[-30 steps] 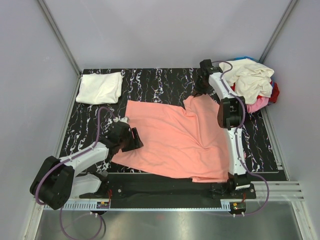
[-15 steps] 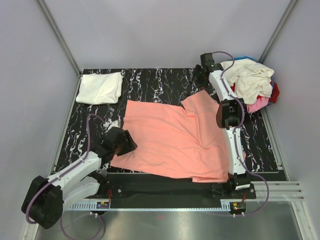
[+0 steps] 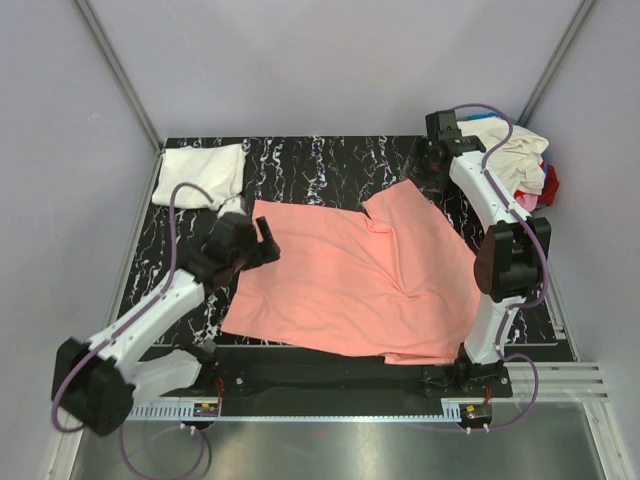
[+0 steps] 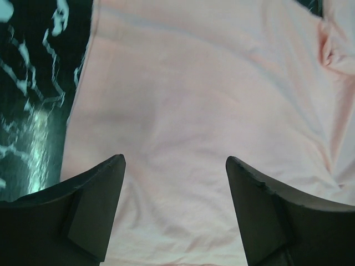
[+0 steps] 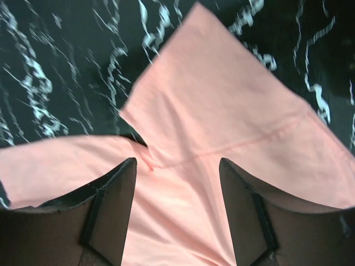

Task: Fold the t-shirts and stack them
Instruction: Flatten the tshirt out

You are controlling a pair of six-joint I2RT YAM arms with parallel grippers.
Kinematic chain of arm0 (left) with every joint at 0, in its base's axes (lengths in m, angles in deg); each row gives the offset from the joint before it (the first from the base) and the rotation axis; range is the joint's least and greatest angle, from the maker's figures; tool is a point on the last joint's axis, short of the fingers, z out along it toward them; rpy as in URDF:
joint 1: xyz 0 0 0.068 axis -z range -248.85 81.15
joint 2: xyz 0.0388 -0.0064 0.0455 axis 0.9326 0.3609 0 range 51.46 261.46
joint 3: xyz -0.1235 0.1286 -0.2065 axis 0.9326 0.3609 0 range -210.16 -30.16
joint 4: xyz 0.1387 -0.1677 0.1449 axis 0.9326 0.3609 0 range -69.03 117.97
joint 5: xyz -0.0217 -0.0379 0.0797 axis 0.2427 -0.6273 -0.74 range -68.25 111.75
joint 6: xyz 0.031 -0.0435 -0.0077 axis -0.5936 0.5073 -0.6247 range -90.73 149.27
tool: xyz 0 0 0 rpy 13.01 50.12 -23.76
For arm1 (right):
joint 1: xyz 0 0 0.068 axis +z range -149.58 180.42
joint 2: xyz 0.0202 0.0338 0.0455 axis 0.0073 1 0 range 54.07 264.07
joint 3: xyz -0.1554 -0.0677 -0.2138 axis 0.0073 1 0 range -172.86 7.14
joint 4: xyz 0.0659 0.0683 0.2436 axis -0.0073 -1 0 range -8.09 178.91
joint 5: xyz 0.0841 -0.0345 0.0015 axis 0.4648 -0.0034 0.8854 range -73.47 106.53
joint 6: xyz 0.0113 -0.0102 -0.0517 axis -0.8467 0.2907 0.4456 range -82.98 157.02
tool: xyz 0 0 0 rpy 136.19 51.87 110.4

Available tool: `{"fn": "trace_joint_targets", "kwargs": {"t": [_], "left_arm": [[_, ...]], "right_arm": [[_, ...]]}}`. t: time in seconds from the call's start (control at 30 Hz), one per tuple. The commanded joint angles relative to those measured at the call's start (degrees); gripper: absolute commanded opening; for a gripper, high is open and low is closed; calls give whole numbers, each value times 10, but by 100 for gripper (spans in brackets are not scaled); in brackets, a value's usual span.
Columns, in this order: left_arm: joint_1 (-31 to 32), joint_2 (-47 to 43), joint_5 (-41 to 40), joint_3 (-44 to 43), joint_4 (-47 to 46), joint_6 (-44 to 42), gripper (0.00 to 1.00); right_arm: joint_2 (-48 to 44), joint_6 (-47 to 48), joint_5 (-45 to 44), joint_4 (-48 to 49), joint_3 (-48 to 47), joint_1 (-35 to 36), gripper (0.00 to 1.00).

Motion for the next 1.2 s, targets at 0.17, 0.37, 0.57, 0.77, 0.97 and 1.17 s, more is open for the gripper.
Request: {"fn": "trace_joint_targets", "kwargs": {"t": [0.17, 0.37, 0.57, 0.77, 0.97, 1.17], "left_arm": [[-11, 285, 45, -262, -35, -98, 78], [-30, 448, 64, -351, -27, -107, 76], [-54, 520, 83, -364, -26, -103, 75], [-94, 587, 103, -378, -24, -105, 74], [-134, 624, 102, -421, 3, -99, 72], [-178, 678, 103, -505, 52, -113, 72]], "right_arm": [[-25, 14, 18, -14, 160, 1, 69], [1, 17, 37, 1, 190, 1, 68], [75, 36, 18, -10, 146, 1, 69], [175, 47, 29, -34, 62, -16, 68], [269, 54, 32, -87, -77, -25, 68], [377, 58, 37, -165, -267, -29, 68]]}}
